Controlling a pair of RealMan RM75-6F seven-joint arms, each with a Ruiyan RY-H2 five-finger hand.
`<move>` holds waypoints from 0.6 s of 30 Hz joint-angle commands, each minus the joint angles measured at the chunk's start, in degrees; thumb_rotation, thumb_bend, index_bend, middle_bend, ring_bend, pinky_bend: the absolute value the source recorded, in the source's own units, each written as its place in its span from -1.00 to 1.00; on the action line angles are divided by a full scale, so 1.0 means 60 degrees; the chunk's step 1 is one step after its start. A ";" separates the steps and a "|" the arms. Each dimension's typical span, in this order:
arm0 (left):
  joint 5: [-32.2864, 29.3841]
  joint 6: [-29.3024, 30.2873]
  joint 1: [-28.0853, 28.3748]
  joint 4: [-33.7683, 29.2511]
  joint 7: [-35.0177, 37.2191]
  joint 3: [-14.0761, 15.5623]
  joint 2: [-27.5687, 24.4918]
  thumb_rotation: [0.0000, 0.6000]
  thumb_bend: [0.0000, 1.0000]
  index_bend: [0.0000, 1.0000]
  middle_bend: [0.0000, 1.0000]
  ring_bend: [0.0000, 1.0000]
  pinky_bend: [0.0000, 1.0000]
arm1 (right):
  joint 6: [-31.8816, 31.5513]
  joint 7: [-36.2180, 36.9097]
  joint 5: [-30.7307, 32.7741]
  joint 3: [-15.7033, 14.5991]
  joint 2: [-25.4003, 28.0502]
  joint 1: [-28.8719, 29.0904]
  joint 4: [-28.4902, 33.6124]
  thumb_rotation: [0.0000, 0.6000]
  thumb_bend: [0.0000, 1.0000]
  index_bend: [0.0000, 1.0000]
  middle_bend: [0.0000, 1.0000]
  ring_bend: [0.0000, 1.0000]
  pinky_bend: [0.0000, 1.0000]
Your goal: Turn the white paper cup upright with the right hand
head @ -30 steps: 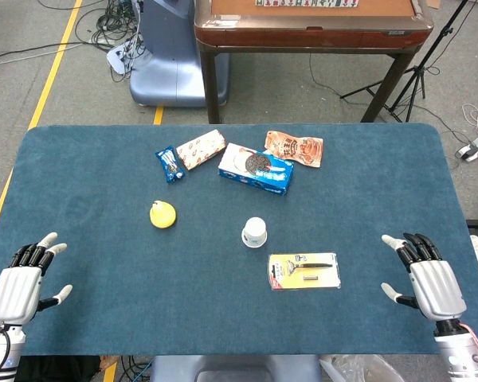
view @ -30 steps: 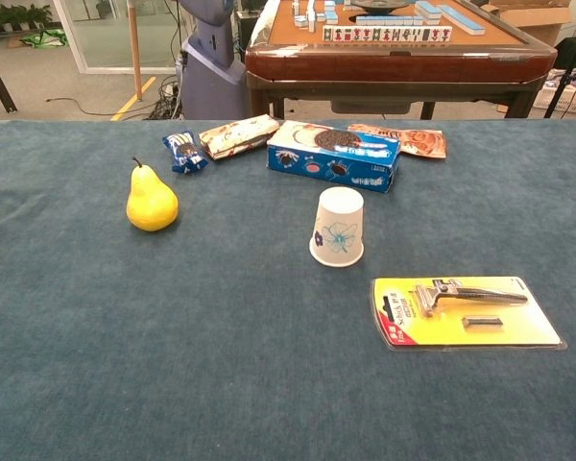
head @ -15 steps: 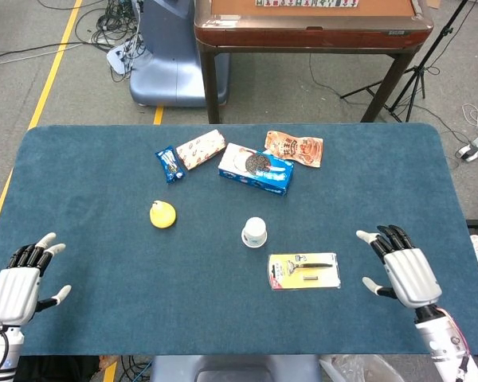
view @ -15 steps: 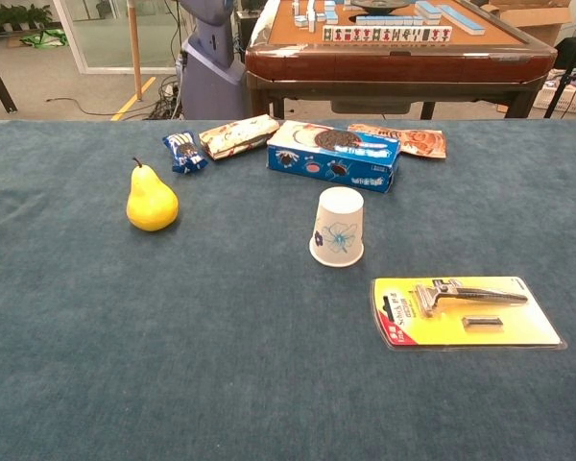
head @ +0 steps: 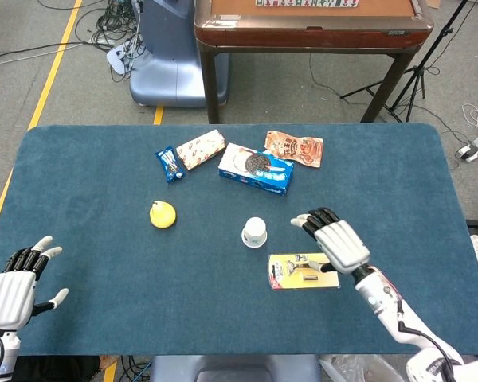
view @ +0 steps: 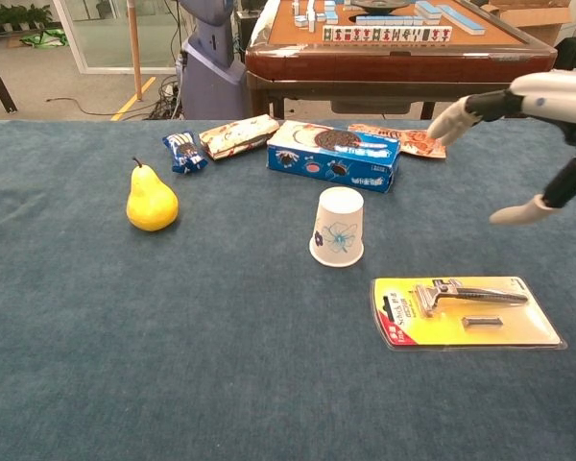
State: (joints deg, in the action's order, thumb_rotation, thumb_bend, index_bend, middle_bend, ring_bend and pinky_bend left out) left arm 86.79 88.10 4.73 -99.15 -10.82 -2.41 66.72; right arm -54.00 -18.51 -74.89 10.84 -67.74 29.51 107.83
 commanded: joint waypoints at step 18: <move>0.0060 -0.0073 -0.0006 0.0018 -0.0017 0.0032 -0.0039 1.00 -0.71 -0.51 -0.75 -0.67 -0.74 | 0.1930 -0.1094 0.3090 0.0567 -0.2601 0.3139 -0.2927 1.00 -0.65 -0.46 -0.62 -0.76 -0.74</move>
State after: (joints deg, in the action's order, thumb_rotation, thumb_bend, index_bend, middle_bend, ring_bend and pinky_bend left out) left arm 87.14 87.66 4.69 -99.04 -10.91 -2.22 66.48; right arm -43.06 -24.69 -57.07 14.29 -82.54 47.47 91.18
